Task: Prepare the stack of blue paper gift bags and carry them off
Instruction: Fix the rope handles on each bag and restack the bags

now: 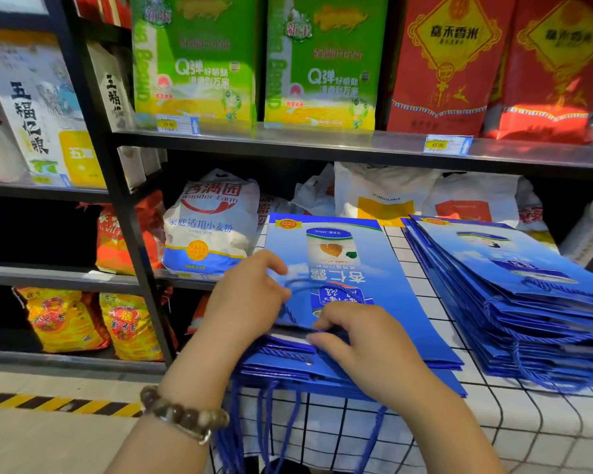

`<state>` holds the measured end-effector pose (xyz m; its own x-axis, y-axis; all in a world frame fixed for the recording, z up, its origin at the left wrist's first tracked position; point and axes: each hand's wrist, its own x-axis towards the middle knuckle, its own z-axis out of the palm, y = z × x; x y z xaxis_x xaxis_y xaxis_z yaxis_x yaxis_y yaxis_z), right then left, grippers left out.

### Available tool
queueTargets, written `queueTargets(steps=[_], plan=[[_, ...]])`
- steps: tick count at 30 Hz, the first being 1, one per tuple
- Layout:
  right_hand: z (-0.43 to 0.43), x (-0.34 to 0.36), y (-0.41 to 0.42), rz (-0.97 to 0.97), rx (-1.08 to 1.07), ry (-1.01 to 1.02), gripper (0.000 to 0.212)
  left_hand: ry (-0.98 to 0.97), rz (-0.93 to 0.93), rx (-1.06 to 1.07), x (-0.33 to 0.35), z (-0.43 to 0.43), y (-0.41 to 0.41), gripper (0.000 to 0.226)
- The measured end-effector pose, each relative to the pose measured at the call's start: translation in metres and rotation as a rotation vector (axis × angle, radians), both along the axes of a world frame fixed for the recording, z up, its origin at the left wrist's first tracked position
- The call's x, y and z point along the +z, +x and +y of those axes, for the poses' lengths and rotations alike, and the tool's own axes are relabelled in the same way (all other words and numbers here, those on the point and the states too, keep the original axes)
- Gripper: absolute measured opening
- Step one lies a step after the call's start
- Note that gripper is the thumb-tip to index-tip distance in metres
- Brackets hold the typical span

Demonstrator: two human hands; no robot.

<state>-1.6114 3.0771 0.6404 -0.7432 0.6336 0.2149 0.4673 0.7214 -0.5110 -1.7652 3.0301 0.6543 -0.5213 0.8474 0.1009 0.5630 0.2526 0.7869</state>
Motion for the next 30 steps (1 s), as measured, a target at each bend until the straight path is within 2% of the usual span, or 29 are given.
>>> queueTargets(steps=[2, 4, 9, 11, 15, 17, 19, 22, 24, 27, 30], plan=[[-0.004, 0.004, -0.002, -0.046, 0.035, 0.045, 0.013, 0.080, -0.118, 0.069, -0.005, 0.000, -0.001, 0.026], [-0.008, 0.009, -0.002, -0.101, 0.051, 0.072, 0.013, 0.112, -0.126, 0.094, -0.012, -0.003, 0.001, 0.027], [-0.016, 0.016, -0.008, -0.195, 0.092, 0.131, 0.046, 0.172, -0.118, 0.053, -0.012, -0.011, 0.007, 0.018], [-0.019, 0.019, -0.011, -0.238, 0.080, 0.212, 0.045, 0.224, -0.134, 0.074, -0.011, -0.014, 0.009, 0.017], [-0.026, 0.025, -0.016, -0.283, 0.090, 0.398, 0.033, 0.449, -0.209, 0.199, -0.010, -0.028, 0.011, 0.019], [-0.023, 0.026, -0.015, -0.235, 0.063, 0.331, 0.035, 0.541, -0.200, 0.265, -0.011, -0.035, 0.008, 0.024], [-0.018, 0.029, -0.013, -0.135, 0.019, 0.126, 0.035, 0.598, -0.194, 0.300, -0.012, -0.041, 0.007, 0.029], [-0.012, 0.029, -0.014, 0.054, -0.032, -0.081, 0.031, 0.587, -0.171, 0.256, -0.013, -0.046, 0.011, 0.028], [-0.012, 0.028, -0.016, 0.143, -0.050, -0.104, 0.026, 0.600, -0.176, 0.247, -0.012, -0.047, 0.016, 0.026], [-0.012, 0.026, -0.021, 0.333, -0.089, -0.095, 0.012, 0.687, -0.308, 0.224, -0.003, -0.048, 0.022, 0.020], [-0.014, 0.033, -0.025, 0.533, -0.133, -0.089, 0.014, 0.523, -0.285, 0.026, 0.002, -0.043, 0.033, 0.016]])
